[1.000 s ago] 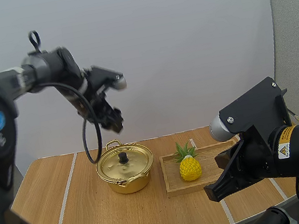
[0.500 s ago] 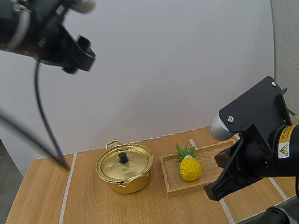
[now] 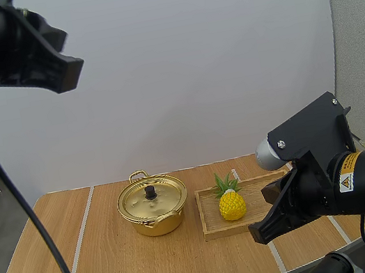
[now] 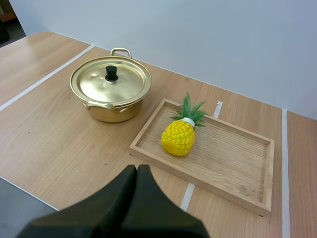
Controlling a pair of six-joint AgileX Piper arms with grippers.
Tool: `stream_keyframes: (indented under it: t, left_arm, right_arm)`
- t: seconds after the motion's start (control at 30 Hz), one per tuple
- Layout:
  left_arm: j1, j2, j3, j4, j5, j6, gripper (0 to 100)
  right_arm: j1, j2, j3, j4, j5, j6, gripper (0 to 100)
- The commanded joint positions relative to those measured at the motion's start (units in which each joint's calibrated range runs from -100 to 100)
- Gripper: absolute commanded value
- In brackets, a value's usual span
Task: Open the pot, put the grape inside, and close it
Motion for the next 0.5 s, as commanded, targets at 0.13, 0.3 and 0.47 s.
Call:
stream_keyframes:
  t: [0.13, 0.3, 0.47]
  left_arm:
    - [-0.12, -8.3, 0.1, 0.1, 0.6, -8.3, 0]
    - [-0.12, -13.3, 0.4, 0.1, 0.6, -9.5, 0]
    - [-0.12, -21.4, 5.4, 0.1, 0.6, -12.2, 0]
  right_arm:
    - [-1.7, -0.3, -0.3, -0.4, -2.6, 0.1, 0]
    - [-3.2, -0.3, -0.3, -0.4, -5.5, 0.1, 0]
    - [-4.4, -2.9, -0.3, -0.4, -11.4, 1.2, 0]
